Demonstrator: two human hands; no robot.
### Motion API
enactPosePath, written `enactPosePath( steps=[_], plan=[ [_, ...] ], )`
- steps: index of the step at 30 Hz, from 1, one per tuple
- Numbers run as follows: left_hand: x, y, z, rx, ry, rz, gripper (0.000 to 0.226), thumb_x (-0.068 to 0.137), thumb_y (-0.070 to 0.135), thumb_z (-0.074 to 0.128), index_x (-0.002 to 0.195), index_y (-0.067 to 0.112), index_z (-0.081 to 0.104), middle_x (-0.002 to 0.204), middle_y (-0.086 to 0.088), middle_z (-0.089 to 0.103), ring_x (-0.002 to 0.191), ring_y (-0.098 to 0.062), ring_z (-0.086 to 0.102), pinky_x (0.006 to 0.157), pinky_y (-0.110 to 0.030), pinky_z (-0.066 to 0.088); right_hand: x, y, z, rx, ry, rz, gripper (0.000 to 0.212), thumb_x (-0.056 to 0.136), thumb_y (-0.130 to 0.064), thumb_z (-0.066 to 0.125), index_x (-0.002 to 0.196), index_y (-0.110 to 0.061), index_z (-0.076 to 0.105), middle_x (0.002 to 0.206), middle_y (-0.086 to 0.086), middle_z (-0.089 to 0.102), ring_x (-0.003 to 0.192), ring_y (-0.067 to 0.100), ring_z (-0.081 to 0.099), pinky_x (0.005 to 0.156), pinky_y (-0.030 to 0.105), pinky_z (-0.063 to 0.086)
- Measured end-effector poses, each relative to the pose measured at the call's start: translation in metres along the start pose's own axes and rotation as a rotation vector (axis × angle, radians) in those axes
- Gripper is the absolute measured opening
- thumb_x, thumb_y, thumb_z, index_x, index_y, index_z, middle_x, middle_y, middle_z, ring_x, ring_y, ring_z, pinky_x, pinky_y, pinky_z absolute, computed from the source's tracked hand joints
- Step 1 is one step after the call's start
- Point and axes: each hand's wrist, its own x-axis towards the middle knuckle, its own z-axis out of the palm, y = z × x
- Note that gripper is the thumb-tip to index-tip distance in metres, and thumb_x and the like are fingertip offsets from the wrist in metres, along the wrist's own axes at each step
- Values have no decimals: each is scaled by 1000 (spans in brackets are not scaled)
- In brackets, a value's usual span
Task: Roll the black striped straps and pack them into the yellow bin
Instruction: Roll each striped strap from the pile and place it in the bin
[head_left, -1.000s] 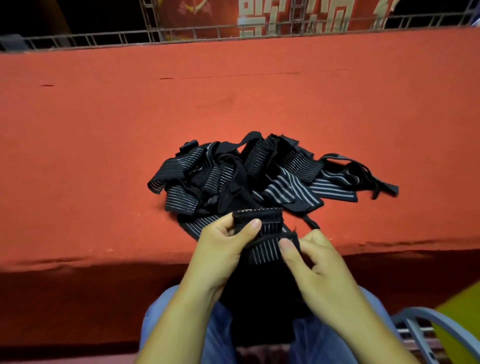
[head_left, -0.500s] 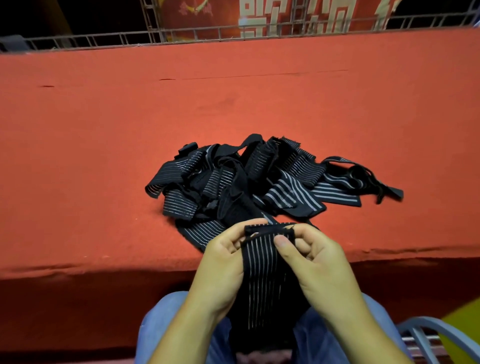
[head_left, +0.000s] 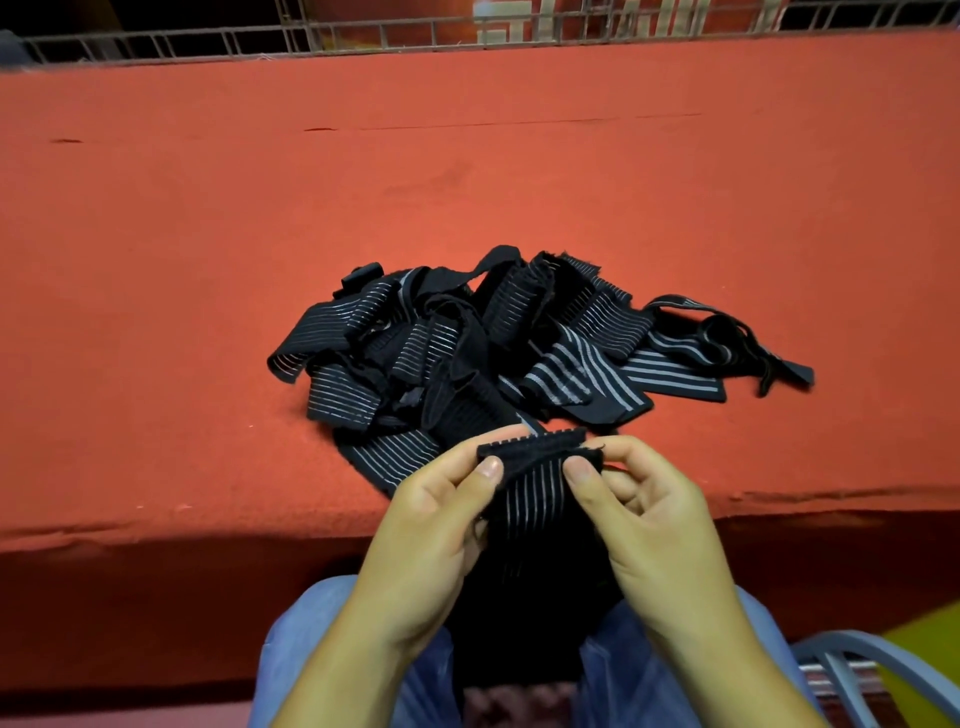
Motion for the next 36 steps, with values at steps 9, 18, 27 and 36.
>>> enactPosePath(
  steps=[9,18,27,36],
  plan=[
    [4,-2,2,-34,-27,8,35,91,18,53,118,12,76,117,-13,76,105,-15,74,81,-19,56,0,-4,4,110,65,28,26,83,-25,71,98,-4,65,78,16,78,66,19,71,60,23,57],
    [4,-2,5,-45,-56,1,37,90,18,51,116,18,77,120,-10,76,111,-16,72,83,-20,56,3,0,7,132,119,47,18,81,-31,76,82,-18,63,73,16,74,62,21,66,58,31,53],
    [5,-8,1,-66,-123,35,35,95,18,59,128,13,71,131,-14,70,127,-26,64,104,-34,53,0,0,13,58,224,25,25,84,-31,75,80,-12,60,59,4,68,51,11,57,47,23,45],
    [6,-7,7,374,92,294,27,98,28,54,112,21,75,105,8,80,104,-8,74,91,-18,52,6,10,3,-47,190,15,31,77,-48,89,96,-29,73,90,0,74,74,15,63,74,36,54]
  ],
)
